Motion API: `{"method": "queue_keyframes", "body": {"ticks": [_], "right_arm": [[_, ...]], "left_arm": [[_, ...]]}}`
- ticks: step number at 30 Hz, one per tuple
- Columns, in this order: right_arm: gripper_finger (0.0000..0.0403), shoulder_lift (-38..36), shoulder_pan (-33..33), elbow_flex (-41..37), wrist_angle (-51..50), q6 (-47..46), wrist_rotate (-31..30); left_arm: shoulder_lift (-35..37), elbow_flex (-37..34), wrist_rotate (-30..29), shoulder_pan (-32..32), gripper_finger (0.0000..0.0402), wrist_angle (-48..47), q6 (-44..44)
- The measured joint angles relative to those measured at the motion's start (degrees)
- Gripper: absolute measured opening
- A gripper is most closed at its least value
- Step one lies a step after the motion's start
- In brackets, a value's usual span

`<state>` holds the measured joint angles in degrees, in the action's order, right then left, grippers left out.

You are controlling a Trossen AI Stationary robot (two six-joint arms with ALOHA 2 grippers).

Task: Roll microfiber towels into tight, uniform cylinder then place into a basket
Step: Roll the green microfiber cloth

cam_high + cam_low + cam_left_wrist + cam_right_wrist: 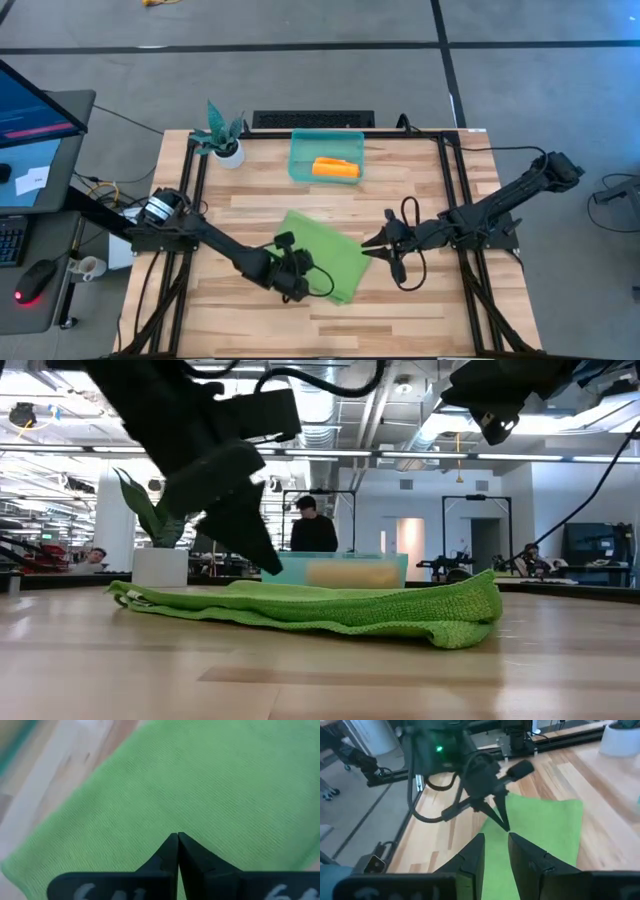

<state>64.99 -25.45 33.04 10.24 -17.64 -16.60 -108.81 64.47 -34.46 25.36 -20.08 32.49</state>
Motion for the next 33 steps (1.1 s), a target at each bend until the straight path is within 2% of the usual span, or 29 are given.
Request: {"method": "queue_keyframes", "body": {"ticks": [4,9,14,19,23,33], "right_arm": [[0.0107,2.8,0.6,0.1,-0.7,-3.2,0.0],[0.0107,9.0,1.3,0.8,-1.7,-3.8,0.4],[0.0107,14.8,2.9,5.3,-1.5,-1.9,5.6],[0.0107,21.7,4.9,9.7,-4.4,-1.3,9.9],[0.0107,27.1,7.1,12.4,-7.9,0.0,12.2],[0.0107,34.3,11.6,16.2,-13.4,-1.3,12.2]], "left_arm": [[0.0,0.3,0.8,1.0,0.0,-1.7,1.7],[0.1,3.7,2.7,0.9,0.0,-11.7,6.6],[0.1,4.8,2.9,2.0,0.0,-19.7,12.2],[0.1,4.7,7.2,2.0,0.0,-24.8,15.2],[0.1,4.7,7.5,2.0,0.0,-25.5,15.6],[0.1,4.7,6.2,1.4,0.0,-25.5,14.0]]}}
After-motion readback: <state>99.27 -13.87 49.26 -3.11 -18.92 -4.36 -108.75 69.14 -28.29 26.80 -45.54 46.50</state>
